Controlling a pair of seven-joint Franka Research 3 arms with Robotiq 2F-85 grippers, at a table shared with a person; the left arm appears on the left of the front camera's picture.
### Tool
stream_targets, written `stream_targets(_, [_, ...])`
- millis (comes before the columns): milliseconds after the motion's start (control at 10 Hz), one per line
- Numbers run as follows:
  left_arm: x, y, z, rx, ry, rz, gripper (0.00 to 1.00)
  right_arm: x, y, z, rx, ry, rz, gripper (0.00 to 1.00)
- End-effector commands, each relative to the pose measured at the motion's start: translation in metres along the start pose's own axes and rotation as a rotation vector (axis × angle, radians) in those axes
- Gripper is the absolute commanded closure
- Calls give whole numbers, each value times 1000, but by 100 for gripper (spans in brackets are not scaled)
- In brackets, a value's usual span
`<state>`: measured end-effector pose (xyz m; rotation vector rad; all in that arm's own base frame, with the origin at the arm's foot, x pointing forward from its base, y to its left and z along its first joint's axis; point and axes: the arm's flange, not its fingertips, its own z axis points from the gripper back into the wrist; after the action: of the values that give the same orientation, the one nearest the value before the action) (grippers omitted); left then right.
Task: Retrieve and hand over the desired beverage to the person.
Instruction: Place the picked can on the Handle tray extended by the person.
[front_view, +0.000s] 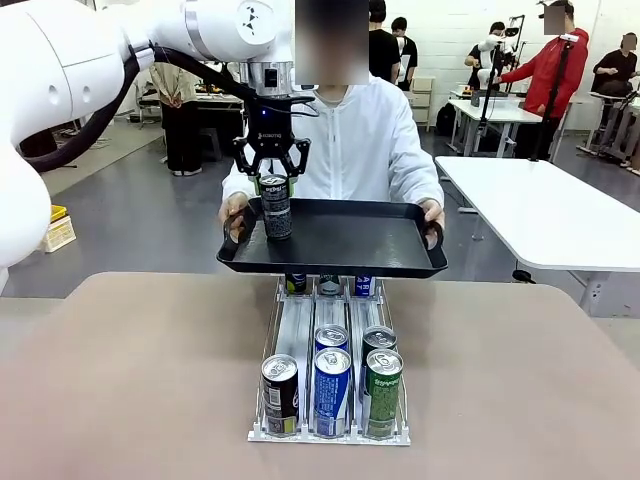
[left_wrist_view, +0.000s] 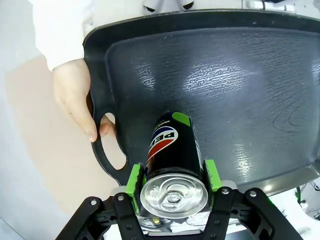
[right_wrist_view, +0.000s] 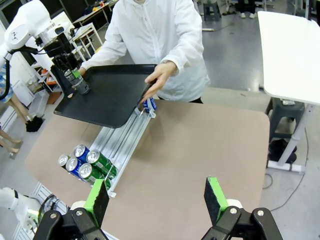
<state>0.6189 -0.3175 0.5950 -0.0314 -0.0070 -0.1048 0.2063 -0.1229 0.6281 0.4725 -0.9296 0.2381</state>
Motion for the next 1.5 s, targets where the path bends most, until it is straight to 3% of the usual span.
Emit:
stream_targets(0, [5,-5,5,22,1,1,41,-1,-1,-2,2,0,-2,0])
stream_targets(200, [6,-6,2,30,18,1,37,-1,-1,-2,2,0,-2,0])
stream_targets(300, [6,-5,2,21,22,-7,0,-1,-1,-2,2,0,-2,0])
stream_targets(1100, [3,-2,5,21,21,-25,0,-1,-1,-2,2,0,-2,0])
stream_targets(1300, [-23,-4,35,7,21,5,0,-1,-1,-2,2,0,-2,0])
stream_targets(1400, [-55,-7,55,6,20,-9,0,-1,-1,-2,2,0,-2,0])
